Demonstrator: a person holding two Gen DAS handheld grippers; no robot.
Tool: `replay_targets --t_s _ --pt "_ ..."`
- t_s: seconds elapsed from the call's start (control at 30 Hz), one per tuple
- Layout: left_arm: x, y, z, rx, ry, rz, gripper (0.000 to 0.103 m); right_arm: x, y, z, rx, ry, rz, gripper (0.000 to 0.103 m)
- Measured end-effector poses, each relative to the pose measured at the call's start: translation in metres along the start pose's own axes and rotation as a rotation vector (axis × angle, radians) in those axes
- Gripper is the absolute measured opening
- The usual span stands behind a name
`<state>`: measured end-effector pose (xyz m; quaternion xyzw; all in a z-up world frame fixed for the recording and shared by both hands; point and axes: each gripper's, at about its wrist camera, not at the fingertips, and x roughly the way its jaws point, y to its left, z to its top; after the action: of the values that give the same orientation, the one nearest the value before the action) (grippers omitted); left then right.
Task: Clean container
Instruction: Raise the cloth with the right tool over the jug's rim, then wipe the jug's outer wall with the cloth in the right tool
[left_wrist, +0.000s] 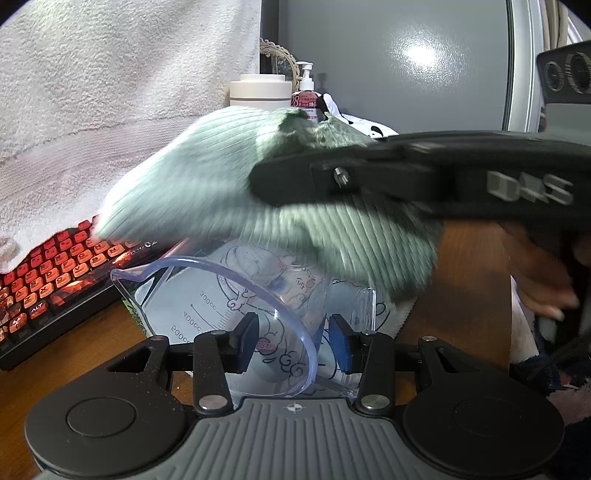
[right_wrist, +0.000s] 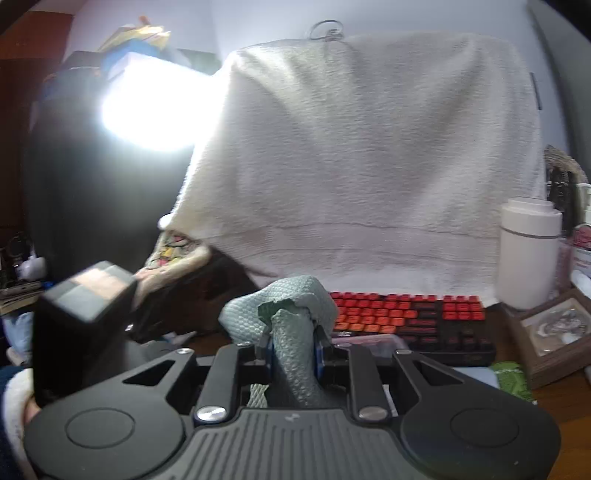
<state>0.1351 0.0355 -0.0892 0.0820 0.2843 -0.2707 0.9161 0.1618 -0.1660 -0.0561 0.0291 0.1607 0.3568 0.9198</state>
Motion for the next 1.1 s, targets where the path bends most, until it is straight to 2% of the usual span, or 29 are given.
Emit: replay_targets --t_s 0.33,0.4,0.57,1.1 --pt "0.001 -0.002 -0.001 0.004 0.000 0.003 0.042 0.006 -0.027 -0.001 0.058 -0.011 -0.058 0.019" --pt "0.001 -0.002 -0.002 0.003 0.000 0.003 0.042 -0.006 -0.004 0.009 0.051 -0.015 -0.067 0.019" --pt "0.001 -0.003 -0.002 0.003 0.000 0.003 0.042 -0.005 0.014 0.005 0.011 -0.004 0.018 0.019" --pt "-0.002 -0.004 -0.004 0.002 0.000 0.002 0.042 0.002 -0.005 0.012 0.035 0.023 0.017 0.019"
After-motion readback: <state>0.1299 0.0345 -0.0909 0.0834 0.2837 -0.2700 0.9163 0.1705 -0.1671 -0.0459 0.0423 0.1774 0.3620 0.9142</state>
